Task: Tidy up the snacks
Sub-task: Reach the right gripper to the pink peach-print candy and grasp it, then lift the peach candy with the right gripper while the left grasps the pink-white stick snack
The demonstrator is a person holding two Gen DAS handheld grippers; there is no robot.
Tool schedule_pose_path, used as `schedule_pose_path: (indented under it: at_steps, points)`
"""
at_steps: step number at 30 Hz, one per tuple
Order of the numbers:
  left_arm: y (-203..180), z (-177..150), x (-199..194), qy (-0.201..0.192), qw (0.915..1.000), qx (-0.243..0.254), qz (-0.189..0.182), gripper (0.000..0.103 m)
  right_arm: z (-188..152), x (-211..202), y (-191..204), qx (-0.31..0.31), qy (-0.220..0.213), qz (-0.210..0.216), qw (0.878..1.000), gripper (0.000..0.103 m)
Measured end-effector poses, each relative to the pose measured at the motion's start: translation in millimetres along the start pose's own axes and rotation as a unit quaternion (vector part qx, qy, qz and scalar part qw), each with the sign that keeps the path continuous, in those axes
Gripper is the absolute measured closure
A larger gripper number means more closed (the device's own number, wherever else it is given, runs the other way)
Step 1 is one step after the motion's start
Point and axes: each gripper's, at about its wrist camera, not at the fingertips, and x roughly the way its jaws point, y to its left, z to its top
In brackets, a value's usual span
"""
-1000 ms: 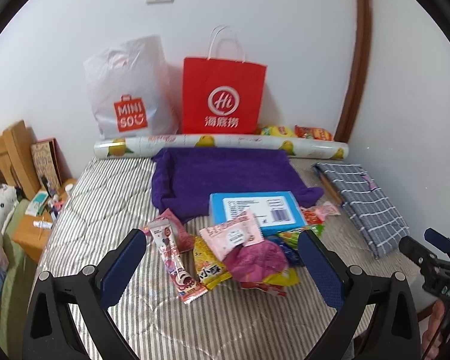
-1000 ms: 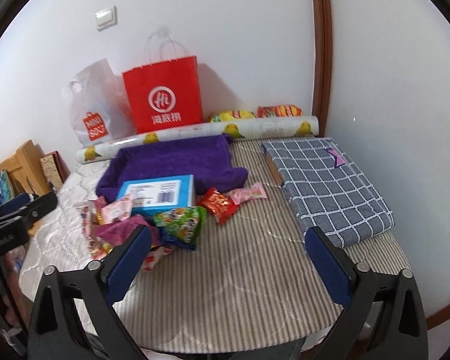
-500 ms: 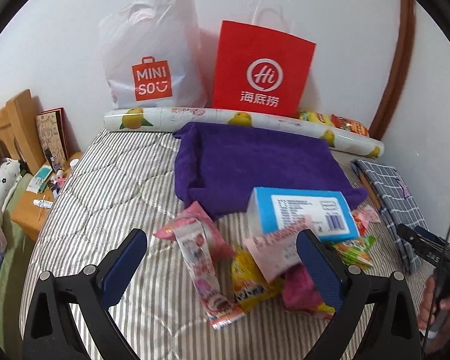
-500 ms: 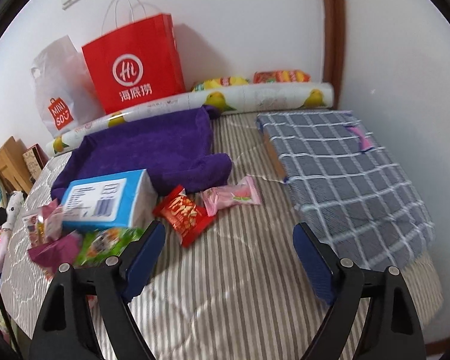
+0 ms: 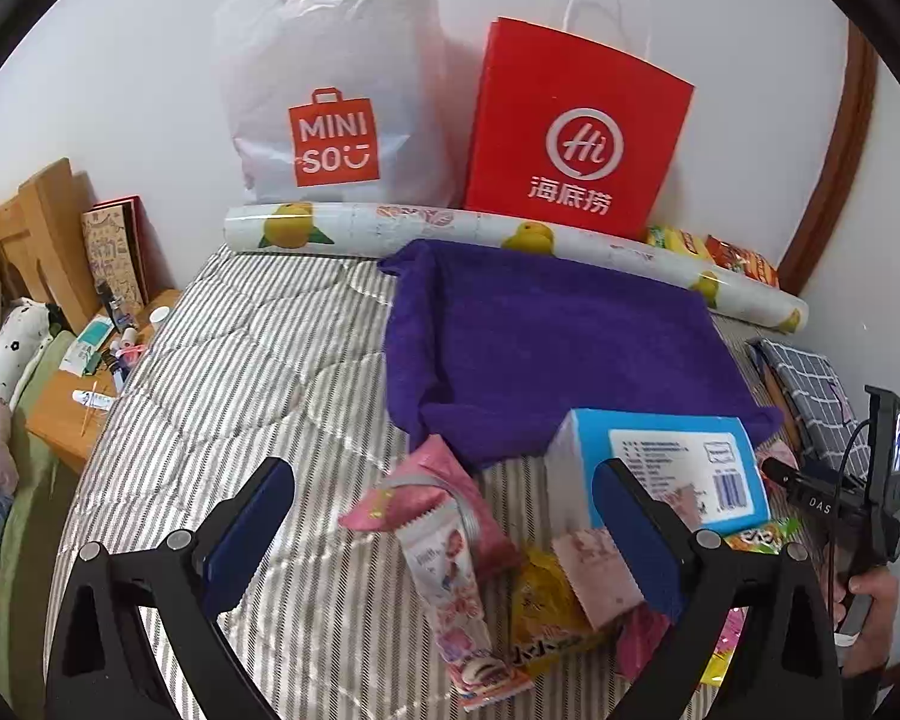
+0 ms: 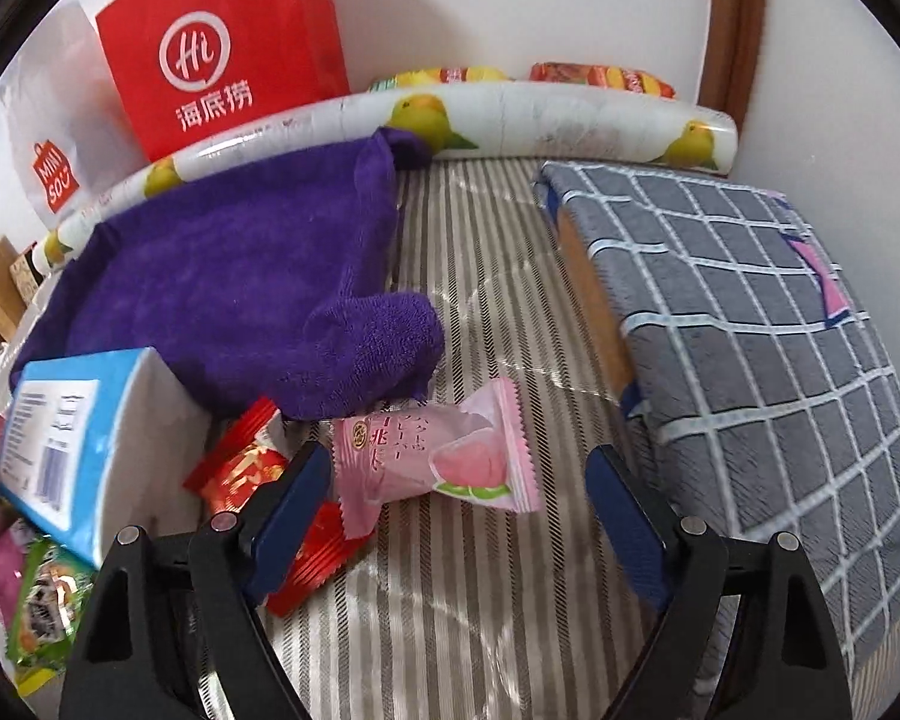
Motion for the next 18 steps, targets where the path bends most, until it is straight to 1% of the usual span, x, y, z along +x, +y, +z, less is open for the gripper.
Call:
schedule_pose_path:
  at_steps: [2,4,6,7,8,10,11,18]
  points:
    - [4,1,2,0.001,1.0,-0.005,0.002,0.003,0,4,0,-0.001,0.004,0.005,1.0,0.023]
    - [7,0,4,0.004,0.9999,-0.01,0.003,0.003,0,8,0,-0.001,0.007,0.005,1.0,0.027]
    - [10,-1,6,0.005,0.9999,-0.013,0.0,0.003,0,11,0,-0.005,0.009,0.005,1.0,0.035]
    - [12,-2,7,0.007,0.9999,-0.015,0.0,0.003,-2,12,0,-0.008,0.012,0.008,1.0,0.042]
    - [14,-3,7,0.008,0.9998,-0.017,0.001,0.003,-2,13,-1,-0.009,0.014,0.011,1.0,0.047]
    - [17,-5,7,0.009,0.9998,-0.02,0.0,0.003,-2,13,-1,-0.011,0.012,0.013,1.0,0.05]
    - [20,-6,7,0.01,0.9997,-0.021,-0.001,0.003,-2,11,0,-0.013,0.008,0.013,1.0,0.055]
    - [31,-10,5,0.014,0.9995,-0.026,-0.008,0.003,-2,-7,-3,-0.004,-0.017,0.014,1.0,0.059]
